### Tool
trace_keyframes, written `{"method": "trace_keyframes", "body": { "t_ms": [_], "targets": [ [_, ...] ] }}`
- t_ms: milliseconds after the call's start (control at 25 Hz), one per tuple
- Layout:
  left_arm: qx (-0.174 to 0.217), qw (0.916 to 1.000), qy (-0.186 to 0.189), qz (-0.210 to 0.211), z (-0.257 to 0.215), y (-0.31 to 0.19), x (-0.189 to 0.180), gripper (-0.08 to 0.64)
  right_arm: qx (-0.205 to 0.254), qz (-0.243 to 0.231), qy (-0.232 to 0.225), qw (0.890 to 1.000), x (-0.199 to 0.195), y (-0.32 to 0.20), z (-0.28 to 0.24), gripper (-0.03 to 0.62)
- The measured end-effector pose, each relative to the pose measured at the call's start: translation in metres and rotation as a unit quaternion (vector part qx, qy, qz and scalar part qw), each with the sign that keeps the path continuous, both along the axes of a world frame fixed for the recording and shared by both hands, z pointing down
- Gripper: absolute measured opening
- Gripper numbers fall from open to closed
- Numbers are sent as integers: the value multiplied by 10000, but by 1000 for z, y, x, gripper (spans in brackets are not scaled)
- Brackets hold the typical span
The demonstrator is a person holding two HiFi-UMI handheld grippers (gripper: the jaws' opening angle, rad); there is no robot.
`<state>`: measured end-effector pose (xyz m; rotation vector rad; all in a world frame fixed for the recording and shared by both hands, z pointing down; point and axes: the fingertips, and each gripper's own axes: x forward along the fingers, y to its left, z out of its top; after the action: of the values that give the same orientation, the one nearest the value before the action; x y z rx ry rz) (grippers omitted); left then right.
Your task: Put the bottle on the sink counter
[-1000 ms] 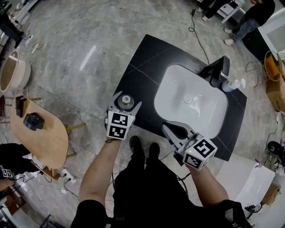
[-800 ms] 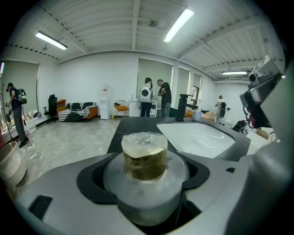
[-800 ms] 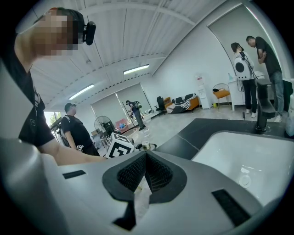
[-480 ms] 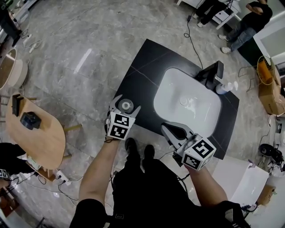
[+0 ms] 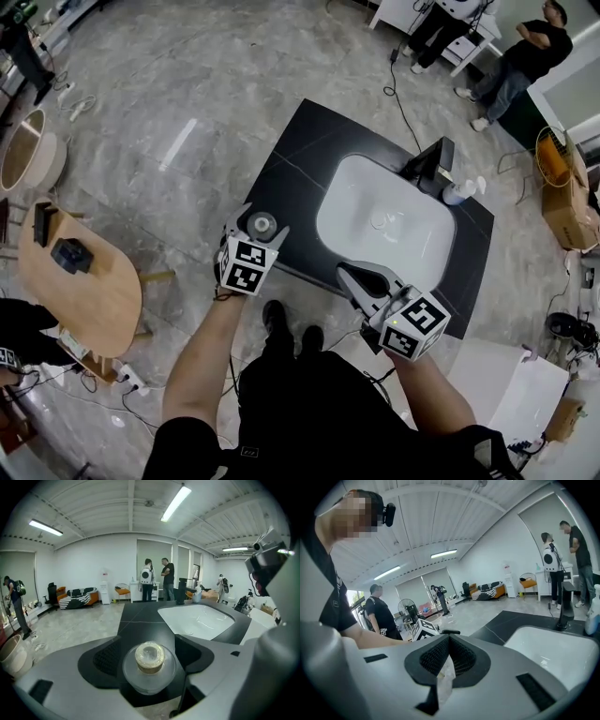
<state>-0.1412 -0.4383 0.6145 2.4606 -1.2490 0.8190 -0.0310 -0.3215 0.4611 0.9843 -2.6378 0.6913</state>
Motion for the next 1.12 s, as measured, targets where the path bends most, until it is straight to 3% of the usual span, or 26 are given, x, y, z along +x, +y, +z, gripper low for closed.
{"method": "trace_keyframes", "body": {
  "t_ms": [200, 440, 480, 560, 600, 920, 1120],
  "targets": [
    [317, 9991, 60, -290, -45, 14, -2, 342, 264, -43, -191, 9995, 17, 13, -26, 14],
    [663, 9962, 448, -342, -112, 61, 27, 338, 549, -3, -411, 9976, 59, 35, -49, 14],
    [760, 9956, 440, -330, -123, 70, 31, 318, 615, -13, -457, 9971, 66, 39, -53, 14],
    [978, 9938, 423, -313, -144, 88, 41, 184, 735, -9, -526, 9959, 81, 49, -61, 14],
    [1071, 9927, 454, -308, -154, 96, 46, 157, 793, -11, -563, 9953, 89, 54, -65, 14],
    [1175, 9841, 1311, -251, -217, 157, 83, 25, 1230, 107, -833, 9888, 137, 84, -91, 14],
    [1356, 9768, 1605, -421, -251, 180, 85, 8, 1297, 391, -849, 9871, 162, 93, -99, 12]
  ]
}}
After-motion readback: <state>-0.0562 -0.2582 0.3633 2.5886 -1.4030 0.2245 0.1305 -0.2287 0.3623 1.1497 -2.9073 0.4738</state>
